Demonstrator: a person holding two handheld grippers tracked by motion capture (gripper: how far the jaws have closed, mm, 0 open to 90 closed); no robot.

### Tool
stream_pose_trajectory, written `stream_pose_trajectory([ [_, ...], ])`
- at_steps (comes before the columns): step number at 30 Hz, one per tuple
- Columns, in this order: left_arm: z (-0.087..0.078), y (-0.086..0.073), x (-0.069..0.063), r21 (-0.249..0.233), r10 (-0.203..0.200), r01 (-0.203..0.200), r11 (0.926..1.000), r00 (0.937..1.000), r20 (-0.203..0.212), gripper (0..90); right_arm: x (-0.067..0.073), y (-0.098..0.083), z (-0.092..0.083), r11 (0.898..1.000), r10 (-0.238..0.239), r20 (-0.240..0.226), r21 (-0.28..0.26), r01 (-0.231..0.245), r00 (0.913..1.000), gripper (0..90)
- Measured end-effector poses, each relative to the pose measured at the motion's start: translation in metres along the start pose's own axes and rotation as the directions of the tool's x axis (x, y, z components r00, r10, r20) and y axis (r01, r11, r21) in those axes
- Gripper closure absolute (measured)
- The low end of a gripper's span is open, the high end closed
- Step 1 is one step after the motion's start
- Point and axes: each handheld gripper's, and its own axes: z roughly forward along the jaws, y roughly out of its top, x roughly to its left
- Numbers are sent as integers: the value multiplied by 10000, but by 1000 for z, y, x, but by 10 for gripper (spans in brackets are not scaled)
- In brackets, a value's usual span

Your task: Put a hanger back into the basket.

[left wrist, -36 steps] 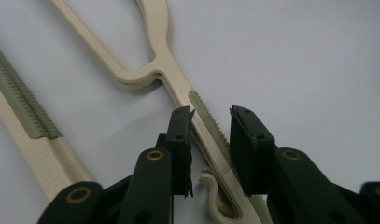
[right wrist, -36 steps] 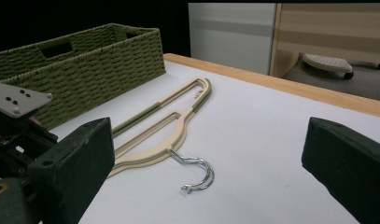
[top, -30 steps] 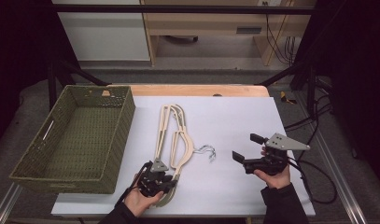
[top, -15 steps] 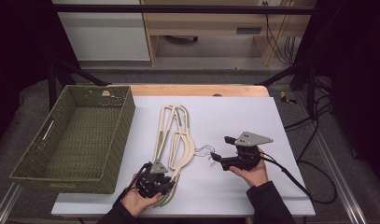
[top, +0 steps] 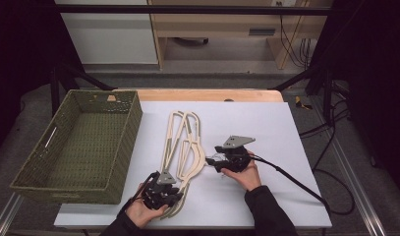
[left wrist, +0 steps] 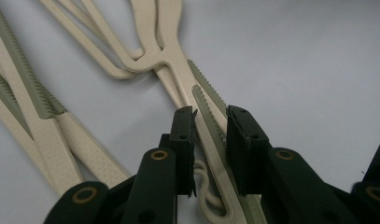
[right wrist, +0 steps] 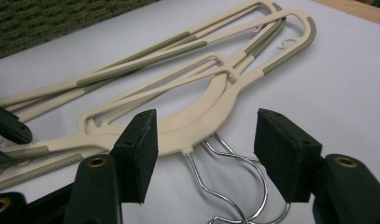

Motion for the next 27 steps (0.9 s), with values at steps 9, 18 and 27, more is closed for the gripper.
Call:
stream_pose_trajectory([
  [9,-13,5,-1,-1170,31,-112,9931,9976,-697,427,3,-9,11,9978,-53,-138,664,62,9999,536],
  [18,-28,8,8,-2253,-222,-33,9743,9936,-1106,106,-1,-18,24,9895,-393,-356,1379,439,9986,722],
  [27,-30,9,10,-2549,-245,-9,9670,9950,-964,90,-6,-20,29,9869,-617,-850,1437,735,9945,842],
])
